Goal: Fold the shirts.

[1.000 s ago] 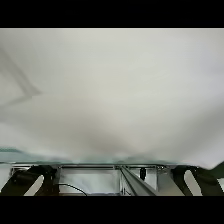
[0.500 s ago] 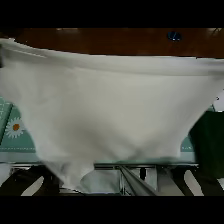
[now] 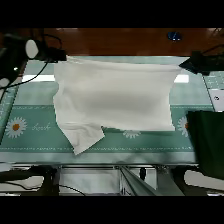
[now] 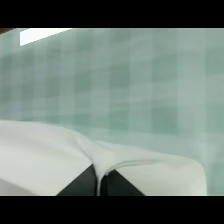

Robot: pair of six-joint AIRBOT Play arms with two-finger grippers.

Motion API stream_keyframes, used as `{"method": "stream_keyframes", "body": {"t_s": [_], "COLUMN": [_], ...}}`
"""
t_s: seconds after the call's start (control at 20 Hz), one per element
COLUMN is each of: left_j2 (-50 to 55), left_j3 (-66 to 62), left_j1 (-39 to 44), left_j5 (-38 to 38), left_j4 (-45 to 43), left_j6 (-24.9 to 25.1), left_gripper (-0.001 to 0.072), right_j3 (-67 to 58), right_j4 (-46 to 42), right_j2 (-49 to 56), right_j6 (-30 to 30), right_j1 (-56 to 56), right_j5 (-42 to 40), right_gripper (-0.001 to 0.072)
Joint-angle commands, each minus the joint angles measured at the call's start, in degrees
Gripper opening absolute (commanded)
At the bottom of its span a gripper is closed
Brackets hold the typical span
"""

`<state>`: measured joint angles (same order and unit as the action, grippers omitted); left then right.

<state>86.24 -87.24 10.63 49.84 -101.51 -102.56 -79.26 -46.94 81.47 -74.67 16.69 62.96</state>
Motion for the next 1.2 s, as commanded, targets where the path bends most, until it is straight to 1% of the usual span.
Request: {"method": "stream_keyframes", "body": {"t_s": [0.0,0.15,0.35,0.4,0.5,0.55,0.6,0.8,0.85,0.9,0.95,1.05,1.15], "left_j2": [10.1,14.6,17.2,17.3,17.0,16.9,16.9,14.8,14.5,14.5,14.5,14.7,14.7], "left_j3": [-5.2,-7.0,-7.0,-7.0,-7.6,-8.9,-10.7,-14.0,-13.9,-13.6,-12.4,-8.5,-3.4], "left_j1": [-0.6,-1.2,-3.3,-3.8,-4.6,-5.1,-5.5,-6.5,-6.7,-6.8,-6.8,-6.6,-6.6], "left_j5": [-4.2,-4.2,-1.8,-1.0,1.7,4.9,9.2,26.8,30.4,32.8,33.9,34.8,34.1], "left_j4": [1.0,4.0,12.0,13.4,15.0,15.0,15.0,15.9,16.7,17.3,18.4,19.7,19.7], "left_j6": [-5.3,-5.3,-5.1,-4.0,0.3,2.4,4.5,16.7,17.8,17.9,18.2,18.6,19.4], "left_gripper": [0.0016,0.0016,0.0016,0.0016,0.0016,0.0016,0.0016,0.0016,0.0016,0.0016,0.0015,0.0016,0.0016], "right_j3": [-7.1,-12.5,-14.8,-14.8,-15.2,-16.0,-17.0,-19.5,-19.4,-19.4,-19.2,-17.6,-15.2], "right_j4": [5.3,5.4,5.3,5.2,5.3,5.3,5.3,5.0,3.1,-0.5,-4.1,-9.7,-12.0], "right_j2": [14.3,21.4,25.2,25.4,25.4,25.4,25.4,25.3,25.4,25.4,25.4,25.4,25.4], "right_j6": [0.7,-0.9,-1.1,-1.1,-1.1,-1.1,-1.1,1.1,1.3,1.1,0.5,-0.9,-1.1], "right_j1": [-0.3,-1.4,-3.0,-3.0,-2.8,-2.3,-1.6,0.9,1.0,0.8,0.3,-1.0,-2.2], "right_j5": [-4.2,-3.7,-4.3,-4.5,-3.0,-0.9,2.3,16.0,18.3,20.3,21.3,21.4,19.7], "right_gripper": [0.0023,0.0023,0.0023,0.0023,0.0024,0.0024,0.0024,0.0024,0.0024,0.0024,0.0024,0.0024,0.0024]}}
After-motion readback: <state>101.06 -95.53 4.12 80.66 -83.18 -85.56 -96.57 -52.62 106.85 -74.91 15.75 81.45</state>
